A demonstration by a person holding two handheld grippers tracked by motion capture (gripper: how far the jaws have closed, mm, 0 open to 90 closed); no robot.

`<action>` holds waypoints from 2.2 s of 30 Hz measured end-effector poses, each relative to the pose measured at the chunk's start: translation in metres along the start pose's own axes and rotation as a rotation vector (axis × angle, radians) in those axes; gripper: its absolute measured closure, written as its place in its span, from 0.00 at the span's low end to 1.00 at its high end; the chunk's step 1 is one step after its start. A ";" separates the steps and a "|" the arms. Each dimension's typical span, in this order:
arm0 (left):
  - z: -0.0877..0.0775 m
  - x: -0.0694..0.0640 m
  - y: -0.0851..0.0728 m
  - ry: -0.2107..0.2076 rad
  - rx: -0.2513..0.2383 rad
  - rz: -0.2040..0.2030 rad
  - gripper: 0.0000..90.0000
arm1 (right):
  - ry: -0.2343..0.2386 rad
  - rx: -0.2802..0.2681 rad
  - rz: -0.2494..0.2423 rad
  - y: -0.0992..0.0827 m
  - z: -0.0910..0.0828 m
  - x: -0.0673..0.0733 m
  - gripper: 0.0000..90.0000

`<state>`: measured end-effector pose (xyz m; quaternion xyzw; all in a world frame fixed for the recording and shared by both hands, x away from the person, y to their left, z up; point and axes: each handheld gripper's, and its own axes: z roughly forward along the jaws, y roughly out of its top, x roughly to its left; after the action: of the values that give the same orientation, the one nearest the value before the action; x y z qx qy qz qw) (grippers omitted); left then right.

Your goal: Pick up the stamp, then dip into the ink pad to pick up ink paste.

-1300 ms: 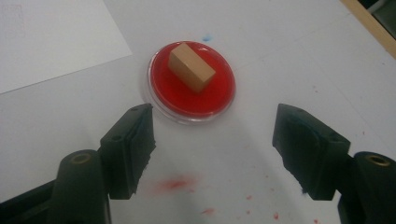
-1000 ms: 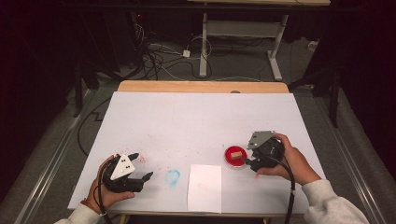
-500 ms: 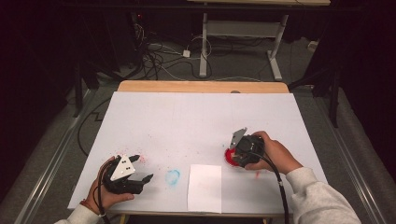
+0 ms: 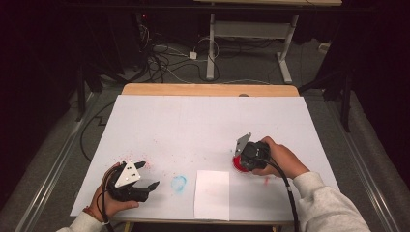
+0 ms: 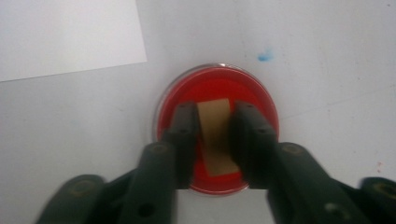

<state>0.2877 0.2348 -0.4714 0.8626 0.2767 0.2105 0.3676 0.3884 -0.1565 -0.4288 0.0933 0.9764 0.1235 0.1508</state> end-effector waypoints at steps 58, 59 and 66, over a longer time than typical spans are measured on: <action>-0.002 0.011 -0.003 0.005 -0.017 0.000 0.20 | -0.137 -0.280 0.328 -0.018 -0.071 0.011 0.85; -0.001 0.010 -0.003 0.005 -0.019 0.002 0.20 | -0.131 -0.262 0.322 -0.013 -0.072 0.009 0.85; -0.002 0.009 -0.005 0.003 -0.008 0.004 0.19 | -0.086 -0.177 0.330 -0.003 -0.047 0.002 0.85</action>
<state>0.2921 0.2445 -0.4721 0.8613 0.2748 0.2134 0.3703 0.3715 -0.1693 -0.3868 0.2439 0.9258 0.2278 0.1776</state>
